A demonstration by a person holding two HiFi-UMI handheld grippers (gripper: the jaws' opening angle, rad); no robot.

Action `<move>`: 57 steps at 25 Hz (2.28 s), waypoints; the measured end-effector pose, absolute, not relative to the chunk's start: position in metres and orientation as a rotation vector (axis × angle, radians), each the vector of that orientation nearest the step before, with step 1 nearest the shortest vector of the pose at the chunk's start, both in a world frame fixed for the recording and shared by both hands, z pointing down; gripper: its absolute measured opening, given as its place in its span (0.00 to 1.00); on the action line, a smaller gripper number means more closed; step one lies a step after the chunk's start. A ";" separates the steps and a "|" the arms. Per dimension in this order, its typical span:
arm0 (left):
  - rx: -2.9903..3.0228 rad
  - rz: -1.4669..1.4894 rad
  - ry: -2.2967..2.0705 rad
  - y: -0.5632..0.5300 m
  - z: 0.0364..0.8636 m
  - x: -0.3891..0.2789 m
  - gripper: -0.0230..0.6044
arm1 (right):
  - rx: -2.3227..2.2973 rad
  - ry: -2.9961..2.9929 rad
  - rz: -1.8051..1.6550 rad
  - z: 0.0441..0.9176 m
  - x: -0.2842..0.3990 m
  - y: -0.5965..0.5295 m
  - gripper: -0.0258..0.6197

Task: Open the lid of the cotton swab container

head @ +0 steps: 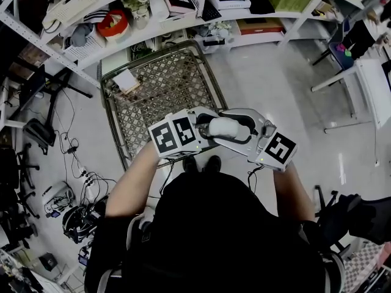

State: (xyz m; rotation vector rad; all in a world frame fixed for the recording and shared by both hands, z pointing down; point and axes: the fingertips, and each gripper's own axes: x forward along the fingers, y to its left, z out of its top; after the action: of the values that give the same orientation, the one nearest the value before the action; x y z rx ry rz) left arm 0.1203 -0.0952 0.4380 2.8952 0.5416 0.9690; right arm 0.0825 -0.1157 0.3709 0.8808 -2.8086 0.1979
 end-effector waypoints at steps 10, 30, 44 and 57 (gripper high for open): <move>2.866 0.956 0.458 -0.100 0.445 0.120 0.36 | 0.872 -2.734 0.018 0.372 0.081 -0.118 0.41; 2.899 0.974 0.028 -0.152 0.438 0.073 0.36 | 0.716 -2.982 0.109 0.330 0.059 -0.108 0.33; 2.919 0.915 -0.227 -0.180 0.425 0.061 0.36 | 1.089 -2.981 0.092 0.317 0.122 -0.138 0.20; 2.860 0.833 -0.436 -0.190 0.432 0.052 0.36 | 1.516 -2.913 0.313 0.336 0.173 -0.156 0.06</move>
State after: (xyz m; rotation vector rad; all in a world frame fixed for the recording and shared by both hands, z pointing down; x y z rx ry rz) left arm 0.0519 -0.1896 0.4318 2.8603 -0.4359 0.8335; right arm 0.1732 -0.1555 0.3359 1.5160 -2.9131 0.3132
